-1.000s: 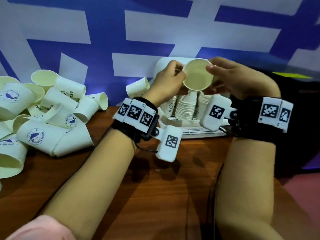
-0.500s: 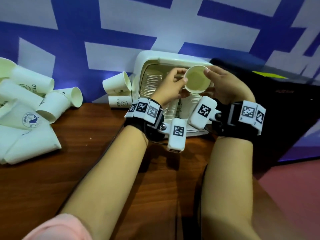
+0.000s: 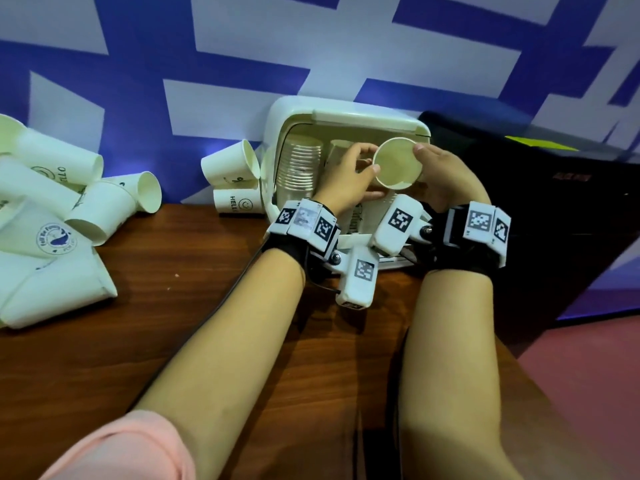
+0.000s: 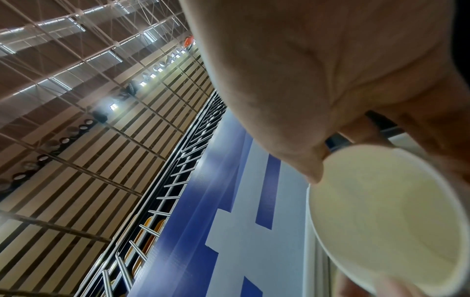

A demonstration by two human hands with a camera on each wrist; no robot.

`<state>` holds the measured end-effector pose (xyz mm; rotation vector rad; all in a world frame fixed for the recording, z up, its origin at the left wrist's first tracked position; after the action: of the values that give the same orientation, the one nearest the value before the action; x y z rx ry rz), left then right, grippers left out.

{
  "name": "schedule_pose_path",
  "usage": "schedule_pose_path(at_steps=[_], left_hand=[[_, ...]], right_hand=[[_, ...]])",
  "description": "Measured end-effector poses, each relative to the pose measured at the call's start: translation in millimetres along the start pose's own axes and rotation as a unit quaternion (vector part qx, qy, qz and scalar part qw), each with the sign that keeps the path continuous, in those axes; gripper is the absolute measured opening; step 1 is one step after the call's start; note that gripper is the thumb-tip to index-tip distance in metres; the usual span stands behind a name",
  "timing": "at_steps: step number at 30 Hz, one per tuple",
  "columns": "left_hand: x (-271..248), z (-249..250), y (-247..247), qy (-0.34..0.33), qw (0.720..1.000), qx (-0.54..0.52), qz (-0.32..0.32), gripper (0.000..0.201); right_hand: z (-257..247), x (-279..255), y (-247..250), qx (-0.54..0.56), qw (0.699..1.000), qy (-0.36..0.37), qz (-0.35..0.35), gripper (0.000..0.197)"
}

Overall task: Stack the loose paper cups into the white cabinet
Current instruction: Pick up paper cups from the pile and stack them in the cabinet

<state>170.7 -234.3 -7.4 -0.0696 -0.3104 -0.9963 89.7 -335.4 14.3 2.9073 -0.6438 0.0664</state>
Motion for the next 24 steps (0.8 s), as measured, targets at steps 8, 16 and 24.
schedule_pose_path(at_steps=[8, 16, 24], left_hand=[[0.3, 6.6, 1.4, -0.015, 0.986, 0.166, 0.029, 0.031], [1.4, 6.8, 0.1, 0.012, 0.965, 0.259, 0.023, 0.040], [1.4, -5.8, -5.5, 0.078, 0.945, 0.318, -0.014, 0.053]], right_hand=[[25.4, 4.7, 12.5, 0.056, 0.994, -0.068, 0.063, 0.035], [34.5, 13.3, 12.8, 0.086, 0.989, -0.090, 0.075, 0.021], [40.9, 14.3, 11.5, 0.102, 0.987, -0.090, 0.080, 0.022]])
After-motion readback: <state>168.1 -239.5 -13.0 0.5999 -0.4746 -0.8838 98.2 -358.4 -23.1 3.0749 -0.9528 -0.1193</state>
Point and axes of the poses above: each hand's wrist, its own x-axis towards the middle knuckle, its own y-axis out of the back of the hand, z = x × y, the point moved 10 cm from there along x, towards the middle knuckle, and after that the axes turned 15 degrees about -z, right-handed, at the moved point
